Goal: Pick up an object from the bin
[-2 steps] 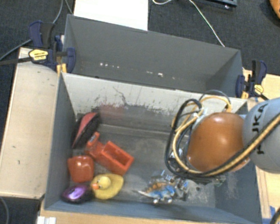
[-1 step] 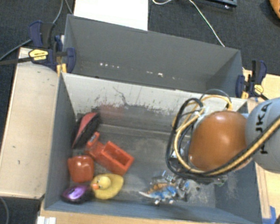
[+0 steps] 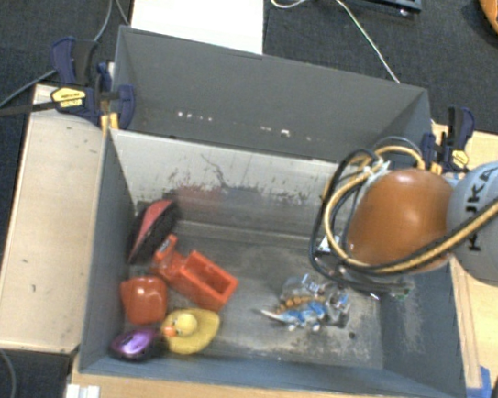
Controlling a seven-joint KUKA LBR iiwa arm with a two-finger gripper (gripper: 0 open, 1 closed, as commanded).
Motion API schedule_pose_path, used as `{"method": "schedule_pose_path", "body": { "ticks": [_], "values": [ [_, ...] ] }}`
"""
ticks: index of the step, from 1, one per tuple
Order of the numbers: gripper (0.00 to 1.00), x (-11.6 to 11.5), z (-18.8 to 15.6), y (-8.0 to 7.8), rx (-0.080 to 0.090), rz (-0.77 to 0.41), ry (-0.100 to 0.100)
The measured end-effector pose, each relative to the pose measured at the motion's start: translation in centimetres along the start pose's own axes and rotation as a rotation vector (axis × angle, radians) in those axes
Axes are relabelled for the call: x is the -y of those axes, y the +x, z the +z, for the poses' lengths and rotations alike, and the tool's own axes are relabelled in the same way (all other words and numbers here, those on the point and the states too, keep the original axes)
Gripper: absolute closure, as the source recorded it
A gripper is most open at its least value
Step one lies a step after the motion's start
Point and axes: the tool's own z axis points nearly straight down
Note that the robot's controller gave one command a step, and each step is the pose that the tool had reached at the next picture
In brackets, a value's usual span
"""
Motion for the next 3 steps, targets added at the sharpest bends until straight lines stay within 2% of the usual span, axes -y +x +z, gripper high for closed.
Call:
{"method": "schedule_pose_path", "body": {
  "ticks": [1, 2, 3],
  "values": [
    [1.00, -4.5, -5.4, 2.1, -0.006, -0.029, -0.008],
    [1.00, 1.5, 0.1, -0.1, 0.004, -0.019, 0.004],
    [1.00, -2.0, -9.4, 1.7, -0.003, -0.019, -0.009]
  ]
}}
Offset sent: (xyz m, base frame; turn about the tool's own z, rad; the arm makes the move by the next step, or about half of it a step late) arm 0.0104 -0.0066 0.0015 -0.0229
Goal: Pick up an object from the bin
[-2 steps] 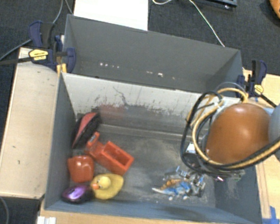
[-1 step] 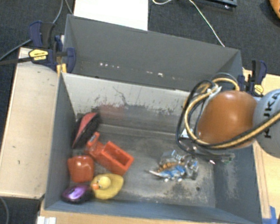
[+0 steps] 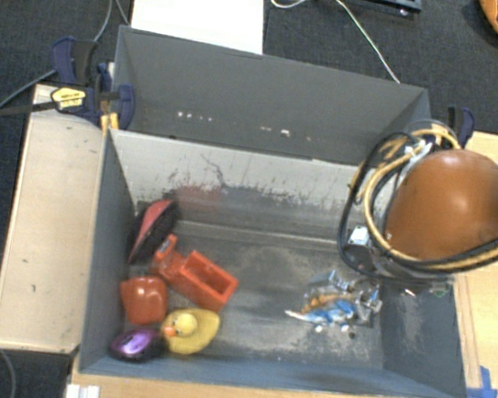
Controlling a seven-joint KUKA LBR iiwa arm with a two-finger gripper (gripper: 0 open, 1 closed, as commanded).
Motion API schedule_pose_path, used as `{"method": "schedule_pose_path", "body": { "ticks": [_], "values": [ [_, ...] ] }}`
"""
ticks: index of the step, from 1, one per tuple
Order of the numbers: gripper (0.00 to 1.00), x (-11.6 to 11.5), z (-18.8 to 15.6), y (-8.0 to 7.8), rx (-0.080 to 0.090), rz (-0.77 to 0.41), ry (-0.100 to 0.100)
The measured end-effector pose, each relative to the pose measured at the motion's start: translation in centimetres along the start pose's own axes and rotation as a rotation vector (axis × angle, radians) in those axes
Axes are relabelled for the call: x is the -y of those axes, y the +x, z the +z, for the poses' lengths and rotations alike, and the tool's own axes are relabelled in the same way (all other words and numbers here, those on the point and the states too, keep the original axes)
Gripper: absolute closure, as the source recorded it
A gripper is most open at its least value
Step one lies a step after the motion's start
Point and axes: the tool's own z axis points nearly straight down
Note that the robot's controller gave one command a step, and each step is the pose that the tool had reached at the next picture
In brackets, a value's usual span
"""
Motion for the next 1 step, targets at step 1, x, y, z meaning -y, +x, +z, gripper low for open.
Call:
{"method": "schedule_pose_path", "body": {
  "ticks": [1],
  "values": [
    [1.00, 3.14, 5.41, -1.44, 0.009, 0.015, 0.016]
  ]
}}
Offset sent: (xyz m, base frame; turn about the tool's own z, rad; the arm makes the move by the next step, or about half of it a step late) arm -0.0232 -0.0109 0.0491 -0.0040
